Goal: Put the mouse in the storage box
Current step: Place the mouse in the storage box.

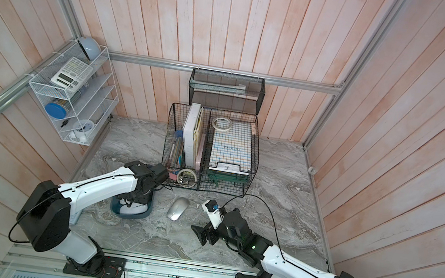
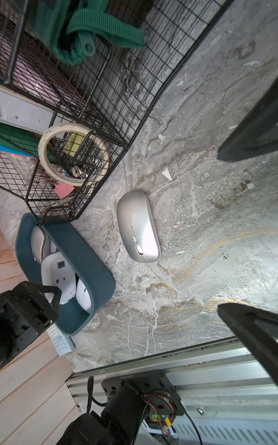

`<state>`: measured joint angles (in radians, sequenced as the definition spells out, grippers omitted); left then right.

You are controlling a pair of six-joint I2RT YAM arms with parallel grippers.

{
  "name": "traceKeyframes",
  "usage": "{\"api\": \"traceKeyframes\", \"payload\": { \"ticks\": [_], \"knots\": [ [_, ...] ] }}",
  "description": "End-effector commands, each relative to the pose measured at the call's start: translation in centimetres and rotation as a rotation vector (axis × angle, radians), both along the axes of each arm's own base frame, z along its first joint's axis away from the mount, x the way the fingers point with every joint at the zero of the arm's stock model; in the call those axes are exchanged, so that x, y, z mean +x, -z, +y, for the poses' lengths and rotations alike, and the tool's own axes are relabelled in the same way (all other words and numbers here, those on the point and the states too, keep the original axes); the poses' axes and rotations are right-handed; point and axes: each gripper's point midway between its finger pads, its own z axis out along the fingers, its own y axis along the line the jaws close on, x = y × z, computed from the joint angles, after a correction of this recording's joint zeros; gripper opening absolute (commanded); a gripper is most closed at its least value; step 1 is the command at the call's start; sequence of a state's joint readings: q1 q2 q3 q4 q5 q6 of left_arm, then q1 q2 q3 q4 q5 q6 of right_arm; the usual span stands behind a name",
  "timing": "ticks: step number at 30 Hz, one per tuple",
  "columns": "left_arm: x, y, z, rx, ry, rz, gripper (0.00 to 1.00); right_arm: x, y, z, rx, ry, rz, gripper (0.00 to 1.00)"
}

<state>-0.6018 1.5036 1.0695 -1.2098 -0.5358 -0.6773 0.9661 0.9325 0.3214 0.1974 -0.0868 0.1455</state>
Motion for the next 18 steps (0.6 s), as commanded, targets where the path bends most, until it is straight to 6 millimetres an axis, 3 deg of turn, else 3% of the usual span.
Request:
{"api": "traceKeyframes", "payload": {
  "ticks": [1, 8, 12, 18],
  "knots": [
    [0.3, -2.8, -0.6, -0.076, 0.008, -0.101, 0.69, 0.5, -0.3, 0.0, -0.008, 0.032, -0.001, 0.97],
    [0.1, -7.1, -4.6, -0.447, 0.094, -0.268, 0.7, 2.1, 0.1, -1.5, -0.042, 0.165, 0.0, 0.98],
    [-0.3, -6.1, -5.8, -0.565, 0.112, -0.253, 0.72, 3.3, 0.1, -2.8, -0.058, 0.264, -0.02, 0.98],
    [-0.4, -4.8, -11.5, -0.786, 0.223, -0.178, 0.71, 4.3, -0.4, -4.5, -0.066, 0.365, -0.05, 0.98]
  ]
}}
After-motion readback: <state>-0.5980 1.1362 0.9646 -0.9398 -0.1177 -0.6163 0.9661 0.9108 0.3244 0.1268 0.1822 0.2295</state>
